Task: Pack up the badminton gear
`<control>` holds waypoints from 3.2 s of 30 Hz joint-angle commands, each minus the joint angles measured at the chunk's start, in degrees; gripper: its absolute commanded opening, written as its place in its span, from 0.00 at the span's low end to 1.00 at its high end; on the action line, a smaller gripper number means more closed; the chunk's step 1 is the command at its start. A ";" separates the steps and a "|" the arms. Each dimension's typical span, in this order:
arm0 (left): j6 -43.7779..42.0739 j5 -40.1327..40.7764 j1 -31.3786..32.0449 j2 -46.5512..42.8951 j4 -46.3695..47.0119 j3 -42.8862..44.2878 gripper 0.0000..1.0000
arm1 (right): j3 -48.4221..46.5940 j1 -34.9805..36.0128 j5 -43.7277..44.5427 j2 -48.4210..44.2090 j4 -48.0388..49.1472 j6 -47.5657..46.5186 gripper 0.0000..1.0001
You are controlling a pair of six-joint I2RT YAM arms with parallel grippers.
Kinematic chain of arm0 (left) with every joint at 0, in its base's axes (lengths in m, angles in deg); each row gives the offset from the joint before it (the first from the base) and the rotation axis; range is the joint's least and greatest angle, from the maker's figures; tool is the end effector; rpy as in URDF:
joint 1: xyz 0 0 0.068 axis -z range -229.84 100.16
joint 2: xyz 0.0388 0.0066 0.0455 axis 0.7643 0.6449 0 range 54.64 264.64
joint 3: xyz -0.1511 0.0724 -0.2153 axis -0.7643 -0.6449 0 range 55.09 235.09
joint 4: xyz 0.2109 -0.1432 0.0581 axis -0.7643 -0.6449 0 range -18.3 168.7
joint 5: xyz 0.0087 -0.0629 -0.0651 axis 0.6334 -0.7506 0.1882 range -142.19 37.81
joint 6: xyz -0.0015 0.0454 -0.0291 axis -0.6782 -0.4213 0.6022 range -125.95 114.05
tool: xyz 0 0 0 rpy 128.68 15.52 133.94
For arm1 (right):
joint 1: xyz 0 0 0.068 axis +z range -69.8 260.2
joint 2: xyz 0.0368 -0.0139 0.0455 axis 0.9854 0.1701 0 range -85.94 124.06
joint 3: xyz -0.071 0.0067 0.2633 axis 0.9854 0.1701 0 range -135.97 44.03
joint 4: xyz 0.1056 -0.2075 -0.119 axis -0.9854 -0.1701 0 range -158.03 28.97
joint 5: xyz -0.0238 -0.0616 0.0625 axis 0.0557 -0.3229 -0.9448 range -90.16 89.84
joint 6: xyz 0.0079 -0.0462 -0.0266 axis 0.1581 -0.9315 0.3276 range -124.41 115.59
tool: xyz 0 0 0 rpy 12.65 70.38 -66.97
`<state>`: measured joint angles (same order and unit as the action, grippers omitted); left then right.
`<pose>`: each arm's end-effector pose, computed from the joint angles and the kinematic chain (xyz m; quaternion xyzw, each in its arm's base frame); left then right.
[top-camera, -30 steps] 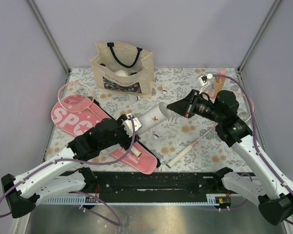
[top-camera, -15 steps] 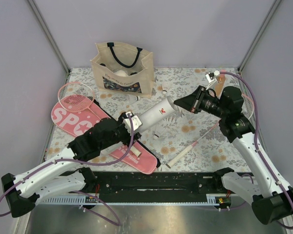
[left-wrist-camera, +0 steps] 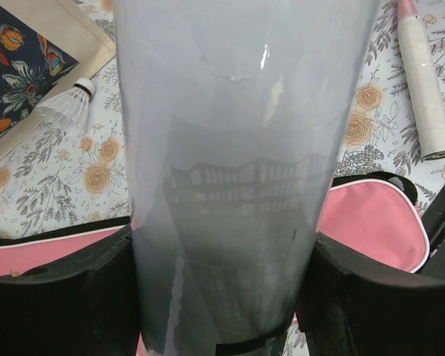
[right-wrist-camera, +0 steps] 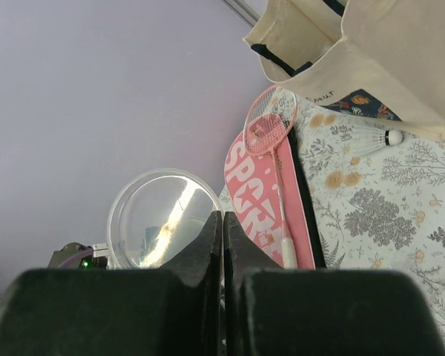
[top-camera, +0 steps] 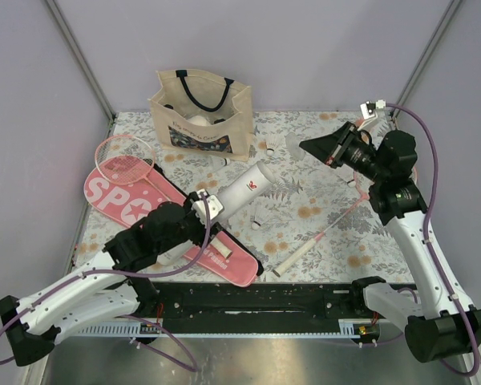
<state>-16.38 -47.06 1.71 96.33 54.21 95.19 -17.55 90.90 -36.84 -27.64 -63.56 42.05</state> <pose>0.1068 -0.1294 0.2941 0.4161 0.7388 -0.1502 0.5084 0.2171 0.0625 0.4134 -0.0084 0.7033 0.5172 0.4875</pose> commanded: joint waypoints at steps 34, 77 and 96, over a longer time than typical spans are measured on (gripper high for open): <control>-0.29 11.22 -0.13 -10.23 9.72 -2.39 0.55 | 5.86 0.02 16.50 30.56 -7.51 -20.18 0.36; -0.37 3.05 -0.13 -9.08 8.32 -2.13 0.56 | 3.22 10.92 -9.72 41.02 -4.86 -23.87 0.00; -4.67 -0.37 -0.13 -5.66 7.35 -3.09 0.56 | -6.96 10.31 13.13 3.14 -16.01 -24.39 0.00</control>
<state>-17.85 -44.00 1.71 89.75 58.67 92.30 -19.34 101.35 -29.08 -20.08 -75.73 19.49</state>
